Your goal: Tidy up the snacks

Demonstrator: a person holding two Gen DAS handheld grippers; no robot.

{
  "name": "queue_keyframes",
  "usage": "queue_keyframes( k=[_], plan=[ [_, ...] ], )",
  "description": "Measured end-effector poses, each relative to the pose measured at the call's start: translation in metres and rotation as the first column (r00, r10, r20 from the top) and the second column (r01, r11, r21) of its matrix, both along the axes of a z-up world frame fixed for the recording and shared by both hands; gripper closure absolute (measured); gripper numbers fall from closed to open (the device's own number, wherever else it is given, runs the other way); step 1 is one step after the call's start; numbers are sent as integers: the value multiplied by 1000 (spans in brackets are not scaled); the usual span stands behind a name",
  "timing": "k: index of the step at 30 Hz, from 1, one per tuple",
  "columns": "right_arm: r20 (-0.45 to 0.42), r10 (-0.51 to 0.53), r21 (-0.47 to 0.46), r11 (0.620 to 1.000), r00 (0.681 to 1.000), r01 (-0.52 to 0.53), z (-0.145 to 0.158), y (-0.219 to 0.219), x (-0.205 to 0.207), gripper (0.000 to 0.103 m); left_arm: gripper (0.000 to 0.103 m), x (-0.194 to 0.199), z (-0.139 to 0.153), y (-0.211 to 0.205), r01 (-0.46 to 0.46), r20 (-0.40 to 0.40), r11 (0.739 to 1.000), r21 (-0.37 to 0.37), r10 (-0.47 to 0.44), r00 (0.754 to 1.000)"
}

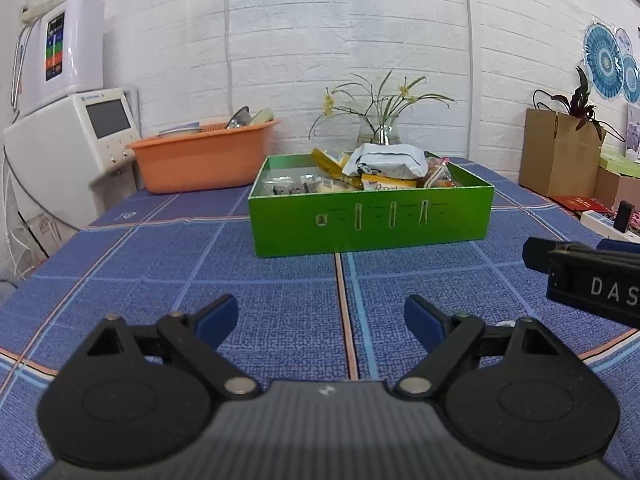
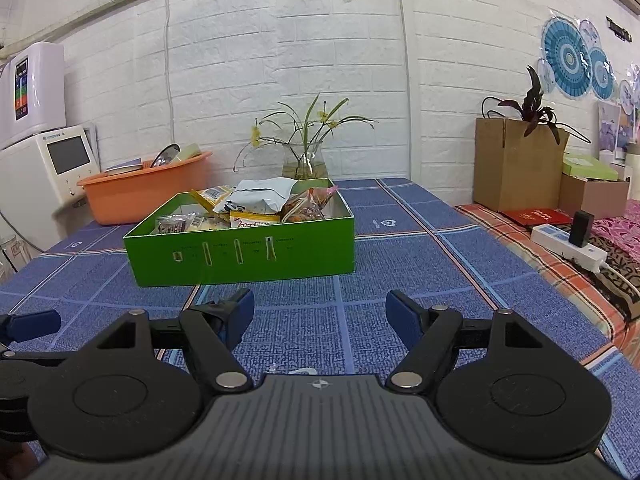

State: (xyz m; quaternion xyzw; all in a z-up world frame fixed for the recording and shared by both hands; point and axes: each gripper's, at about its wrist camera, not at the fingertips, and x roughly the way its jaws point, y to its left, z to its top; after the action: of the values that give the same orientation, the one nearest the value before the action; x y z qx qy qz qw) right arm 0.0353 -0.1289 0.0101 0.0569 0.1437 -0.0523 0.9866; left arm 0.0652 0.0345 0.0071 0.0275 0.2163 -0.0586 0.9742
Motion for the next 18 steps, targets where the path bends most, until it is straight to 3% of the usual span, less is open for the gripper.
queue_keyframes(
  k=[6,18],
  plan=[
    [-5,-5,18,1000,1000,5,-2,-4,0,0,16,2,0,2,-67,-28,998,5,67,997],
    [-23,1,22,1000,1000,0,-5,-5,2,0,16,-1,-1,-4,-51,-15,998,45,52,999]
  ],
)
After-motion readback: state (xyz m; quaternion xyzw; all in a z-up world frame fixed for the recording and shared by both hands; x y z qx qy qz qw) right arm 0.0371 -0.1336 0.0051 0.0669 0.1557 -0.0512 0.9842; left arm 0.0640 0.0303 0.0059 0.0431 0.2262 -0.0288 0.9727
